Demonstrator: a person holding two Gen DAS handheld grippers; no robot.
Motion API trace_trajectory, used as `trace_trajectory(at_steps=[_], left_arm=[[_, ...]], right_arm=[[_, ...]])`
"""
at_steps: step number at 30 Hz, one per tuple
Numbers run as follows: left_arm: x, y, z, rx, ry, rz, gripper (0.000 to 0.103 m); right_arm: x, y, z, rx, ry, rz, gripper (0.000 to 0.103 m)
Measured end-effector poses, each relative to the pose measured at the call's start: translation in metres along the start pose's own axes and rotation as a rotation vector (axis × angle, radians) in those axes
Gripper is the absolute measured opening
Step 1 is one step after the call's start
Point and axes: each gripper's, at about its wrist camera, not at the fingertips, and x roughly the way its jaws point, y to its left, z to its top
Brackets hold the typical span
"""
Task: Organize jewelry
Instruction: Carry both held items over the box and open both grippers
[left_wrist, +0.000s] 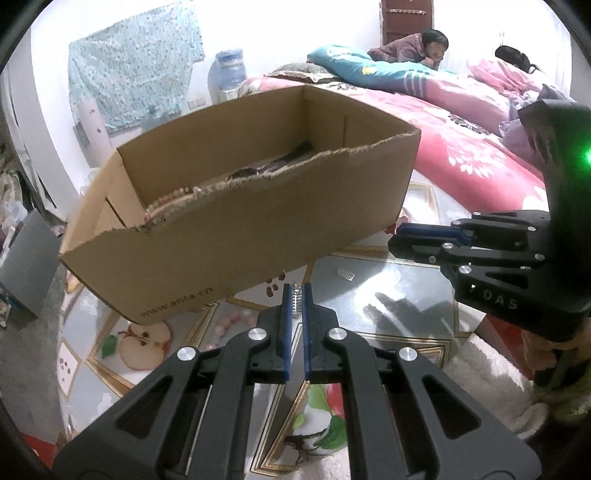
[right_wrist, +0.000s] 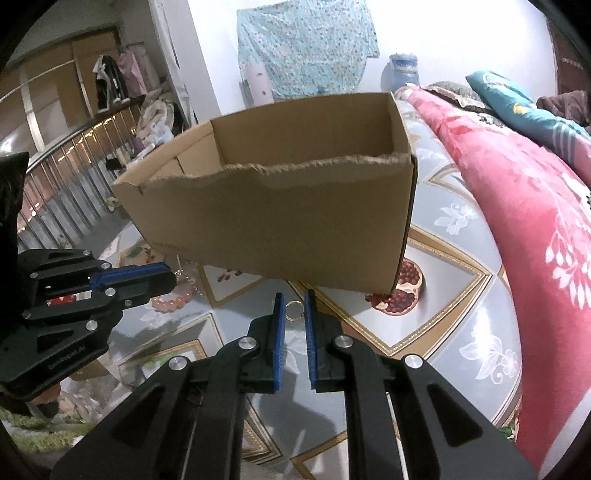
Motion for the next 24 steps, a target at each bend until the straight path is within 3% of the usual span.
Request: trace_trajectory(at_steps=[10,15,20,24], left_arm=[[-0.039,0.005,0.008,-0.006,-0.084,0.003,0.004],[-0.061,0.020,0.038,-0.031,-0.165,-0.040,0.004],[-0.060,0.024,0.068,-0.006,-0.216,-0.047,0.004],[-0.033,0.032,0.093,0.005,-0.206,-0.062,0.004]], right_arm=[[-0.032,0.012,0.024,-0.053,-0.109,0.032,0.011],[-0.045,0.011,0.055,-0.063,-0.182,0.074,0.011],[-0.038,0.008,0.091,-0.074,-0.218,0.082,0.011],[-0.011,0.002,0.112,-0.065,-0.166,0.063,0.011]])
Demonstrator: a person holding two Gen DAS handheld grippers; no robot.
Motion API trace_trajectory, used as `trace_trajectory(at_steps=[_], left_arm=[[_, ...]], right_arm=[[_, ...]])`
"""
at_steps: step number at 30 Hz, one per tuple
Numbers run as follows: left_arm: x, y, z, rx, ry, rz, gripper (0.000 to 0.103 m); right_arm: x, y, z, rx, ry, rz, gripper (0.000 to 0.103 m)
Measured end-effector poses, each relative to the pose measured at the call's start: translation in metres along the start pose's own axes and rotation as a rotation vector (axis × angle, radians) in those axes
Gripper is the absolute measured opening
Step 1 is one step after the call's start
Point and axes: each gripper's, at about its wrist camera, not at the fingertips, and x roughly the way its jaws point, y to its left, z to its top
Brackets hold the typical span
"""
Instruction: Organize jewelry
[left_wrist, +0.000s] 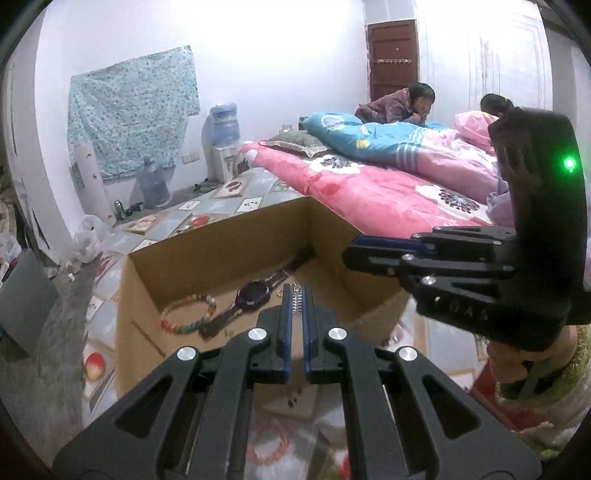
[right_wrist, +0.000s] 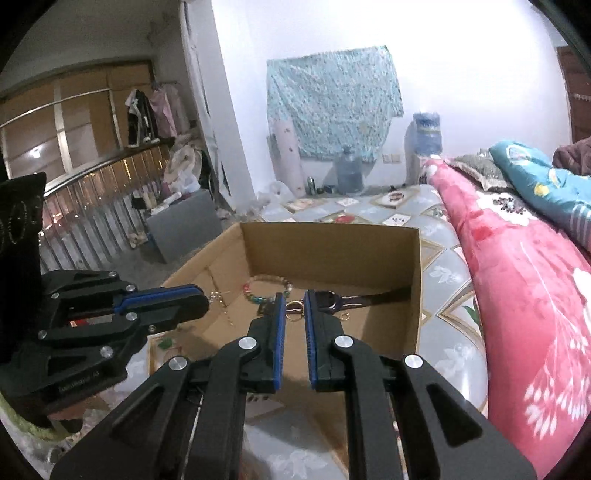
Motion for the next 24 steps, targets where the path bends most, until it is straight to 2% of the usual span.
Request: trace_trajectory(at_steps=[7,12,14,16,20,24], left_arm=[[0.066,0.024,0.012,-0.030,0.092,0.001,0.004],[0.099,0.035,0.005,-0.068,0.165,0.000,0.004],[0.102,0.035,0.004,-0.073,0.170,-0.005,0.008],[0.104,0.036,0.002,-0.077,0.175,-0.001,0.016],[0.101,0.036,0.000,-0.082,0.175,0.006,0.020],[0.080,0.035,0.000,-0.095,0.130,0.004,0.026]], right_arm=[[0.053,-0.017,0.008,0.020,0.116,-0.041,0.011],[0.068,-0.022,0.005,0.032,0.157,-0.060,0.012],[0.069,-0.022,0.004,0.033,0.158,-0.055,0.014],[0.068,-0.023,0.004,0.038,0.152,-0.056,0.019],[0.060,-0.022,0.005,0.047,0.128,-0.046,0.022],[0.045,-0.020,0.007,0.047,0.092,-0.036,0.028]])
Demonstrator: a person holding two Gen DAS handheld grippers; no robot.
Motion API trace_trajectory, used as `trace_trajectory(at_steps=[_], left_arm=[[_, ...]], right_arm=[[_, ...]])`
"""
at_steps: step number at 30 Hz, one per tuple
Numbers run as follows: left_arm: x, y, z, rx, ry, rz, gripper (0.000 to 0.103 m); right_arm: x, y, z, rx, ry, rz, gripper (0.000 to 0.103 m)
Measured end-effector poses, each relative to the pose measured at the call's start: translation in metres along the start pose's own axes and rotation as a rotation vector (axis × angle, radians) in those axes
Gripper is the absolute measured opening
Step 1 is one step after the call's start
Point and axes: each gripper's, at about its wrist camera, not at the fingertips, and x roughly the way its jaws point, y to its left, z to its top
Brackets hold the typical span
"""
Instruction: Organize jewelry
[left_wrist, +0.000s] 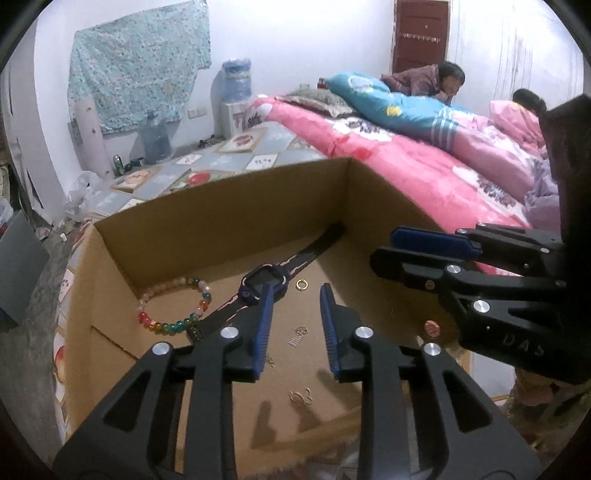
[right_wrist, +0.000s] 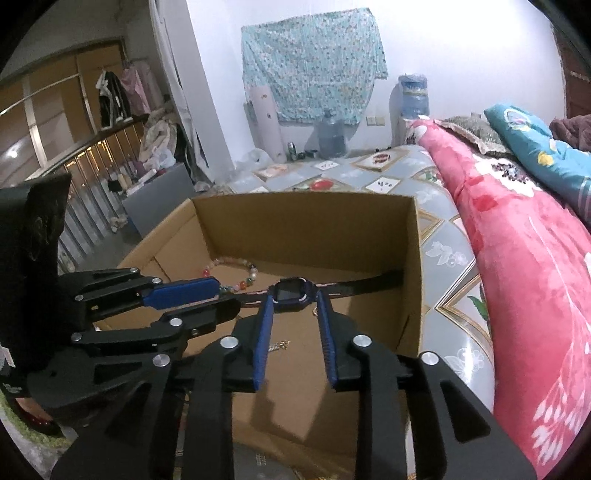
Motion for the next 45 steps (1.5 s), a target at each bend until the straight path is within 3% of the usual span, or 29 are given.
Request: trace_trajectory(at_steps=[6,12,18,22,29,36,40,45], left_arm=[[-0.043,-0.004,-0.010,0.007,-0.083,0.006,0.038],[-0.093,0.001,-0.040,-0.001,-0.144,0.005,0.046],[-0.128,0.012,-0.079,-0.028,-0.151,0.004,0.052],[-0.138,0.017,-0.108,-0.063,-0.119,-0.016,0.055],[-0.119,0.011,-0.148,-0.102,-0.018,-0.040,0.056],[-0.079,-0.014,-0.145,0.007,0.015,-0.008,0.055],[-0.052,-0.020,-0.140,0.049,0.074,0.039,0.040],[-0.028,-0.012,-0.139,0.022,0.142,0.064,0.028]], right_arm=[[-0.031,0.007,-0.006,-0.004,-0.059,0.033,0.034],[-0.063,0.015,-0.026,-0.021,-0.097,0.081,0.039],[-0.092,0.018,-0.058,-0.058,-0.117,0.102,0.042],[-0.096,0.015,-0.090,-0.056,-0.063,0.106,0.043],[-0.078,0.002,-0.129,0.046,0.059,0.101,0.043],[-0.069,0.005,-0.133,0.066,0.086,0.102,0.043],[-0.064,0.010,-0.133,0.064,0.093,0.099,0.043],[-0.055,0.008,-0.135,0.061,0.110,0.095,0.043]])
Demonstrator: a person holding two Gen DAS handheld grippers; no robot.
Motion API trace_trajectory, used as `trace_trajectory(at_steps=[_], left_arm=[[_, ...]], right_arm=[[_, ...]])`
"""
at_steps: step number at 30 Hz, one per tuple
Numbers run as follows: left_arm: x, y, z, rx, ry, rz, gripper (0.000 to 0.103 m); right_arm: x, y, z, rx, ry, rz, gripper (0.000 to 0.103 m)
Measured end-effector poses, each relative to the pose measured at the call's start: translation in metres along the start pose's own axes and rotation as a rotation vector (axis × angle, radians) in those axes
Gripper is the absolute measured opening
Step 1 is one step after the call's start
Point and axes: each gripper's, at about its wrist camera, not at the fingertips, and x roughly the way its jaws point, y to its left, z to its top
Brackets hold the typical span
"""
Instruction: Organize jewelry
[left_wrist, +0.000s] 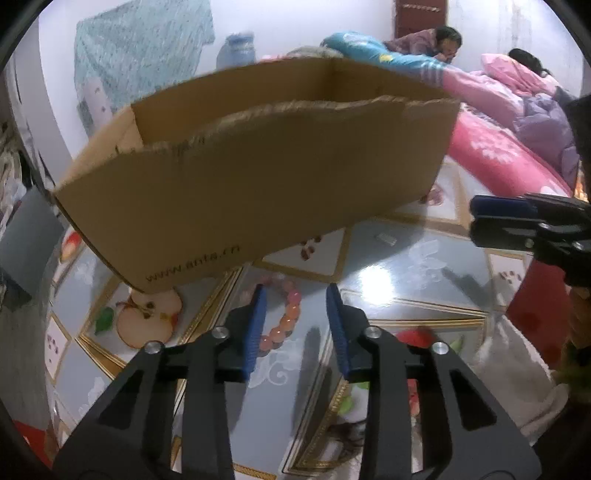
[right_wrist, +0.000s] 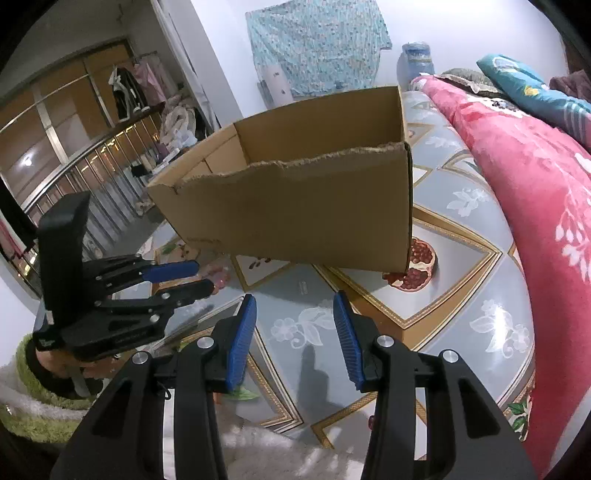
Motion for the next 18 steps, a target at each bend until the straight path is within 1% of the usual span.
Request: trace_trajectory(at_steps=[4,7,10,15,16,18], left_arm=[[0.014,0.006,-0.003,-0.020,0.048,0.001,0.026],[0.016,0.011,-0.004,-0.036,0.034,-0.009,0.025],[0.017,0.013,-0.004,-0.037,0.026,-0.003,0.021],[0.018,0.014,-0.004,-0.040,0.016,0.001,0.012],[0.017,0.015,-0.003,-0.039,0.015,0.002,0.011],[0.017,0.016,-0.002,-0.042,0.014,0.000,0.010]], right_arm=[[0.010,-0.001,0.000,-0.011,0.014,-0.004,0.043],[0.019,-0.001,0.003,-0.022,0.018,0.001,0.042],[0.029,0.001,0.006,-0.041,0.027,-0.001,0.037],[0.052,0.009,0.010,-0.086,0.061,-0.038,0.029],[0.055,0.010,0.010,-0.094,0.065,-0.046,0.026],[0.061,0.013,0.012,-0.118,0.073,-0.056,0.024]])
